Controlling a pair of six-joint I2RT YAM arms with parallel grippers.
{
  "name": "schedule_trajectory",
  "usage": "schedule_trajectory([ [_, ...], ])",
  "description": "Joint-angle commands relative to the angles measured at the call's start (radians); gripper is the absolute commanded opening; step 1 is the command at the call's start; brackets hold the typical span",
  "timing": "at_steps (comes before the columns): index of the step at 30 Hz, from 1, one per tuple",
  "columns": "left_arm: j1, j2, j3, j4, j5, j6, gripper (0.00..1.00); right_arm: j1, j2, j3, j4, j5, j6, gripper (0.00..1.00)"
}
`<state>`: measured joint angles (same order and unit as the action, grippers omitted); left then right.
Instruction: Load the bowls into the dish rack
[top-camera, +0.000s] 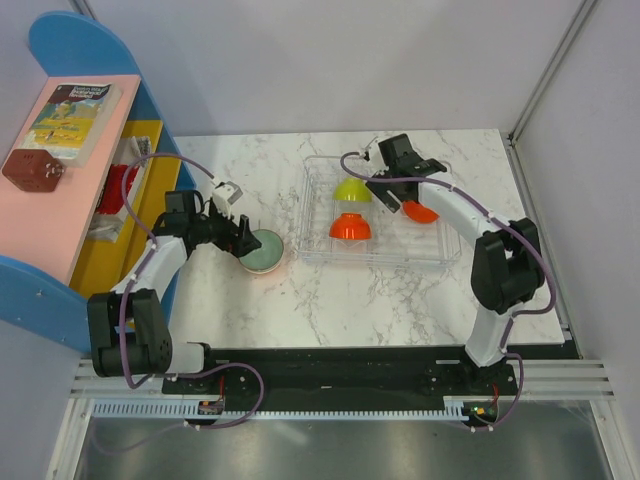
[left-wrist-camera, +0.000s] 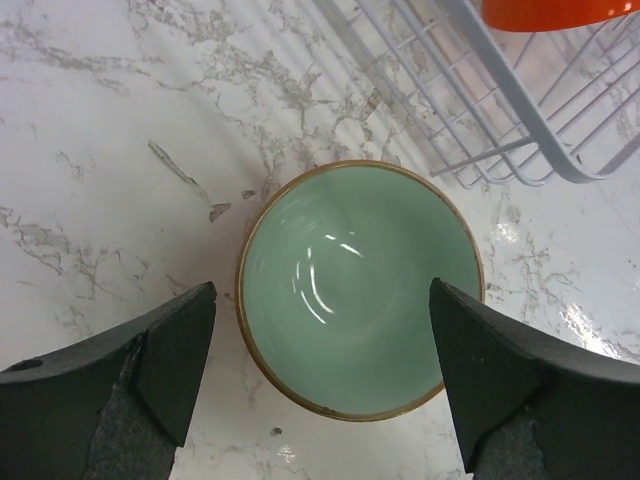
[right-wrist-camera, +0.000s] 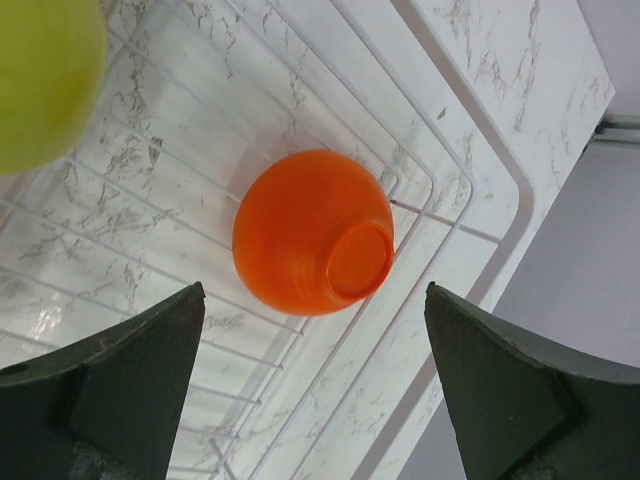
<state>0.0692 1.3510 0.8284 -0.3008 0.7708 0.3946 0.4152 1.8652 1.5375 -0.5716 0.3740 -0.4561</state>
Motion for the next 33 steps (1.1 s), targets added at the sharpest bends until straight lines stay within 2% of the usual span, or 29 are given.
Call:
schedule_trajectory([
  [1, -0.009, 0.040, 0.043, -0.007, -0.071, 0.041, 0.92, 0.000, -0.107, 0.007, -0.086, -0.052, 0.068, 0.98],
  [2, -0.011, 0.042, 0.044, -0.008, -0.080, 0.041, 0.90, 0.000, -0.110, 0.009, -0.109, -0.059, 0.076, 0.98],
  [5, -0.026, 0.053, 0.048, -0.008, -0.122, 0.047, 0.76, 0.000, -0.123, -0.013, -0.163, -0.099, 0.096, 0.98],
  [6, -0.029, 0.054, 0.049, -0.008, -0.126, 0.047, 0.66, 0.000, -0.127, -0.034, -0.172, -0.104, 0.100, 0.98],
  [9, -0.034, 0.059, 0.051, -0.009, -0.142, 0.047, 0.56, -0.003, -0.127, -0.068, -0.175, -0.112, 0.103, 0.98],
  [13, -0.035, 0.074, 0.052, -0.011, -0.177, 0.049, 0.57, -0.018, -0.132, -0.080, -0.172, -0.147, 0.112, 0.98],
  [17, -0.039, 0.091, 0.057, -0.009, -0.209, 0.049, 0.63, -0.021, -0.139, -0.086, -0.166, -0.182, 0.112, 0.98],
  [21, -0.040, 0.106, 0.064, -0.004, -0.226, 0.047, 0.62, -0.023, -0.138, -0.108, -0.154, -0.187, 0.109, 0.98],
  [22, -0.042, 0.109, 0.063, -0.004, -0.229, 0.047, 0.61, -0.024, -0.133, -0.114, -0.152, -0.185, 0.109, 0.98],
  [26, -0.043, 0.117, 0.066, -0.006, -0.237, 0.049, 0.42, -0.032, -0.094, -0.132, -0.151, -0.182, 0.111, 0.98],
  [33, -0.046, 0.120, 0.066, -0.006, -0.243, 0.049, 0.26, -0.044, -0.057, -0.143, -0.157, -0.149, 0.114, 0.98],
])
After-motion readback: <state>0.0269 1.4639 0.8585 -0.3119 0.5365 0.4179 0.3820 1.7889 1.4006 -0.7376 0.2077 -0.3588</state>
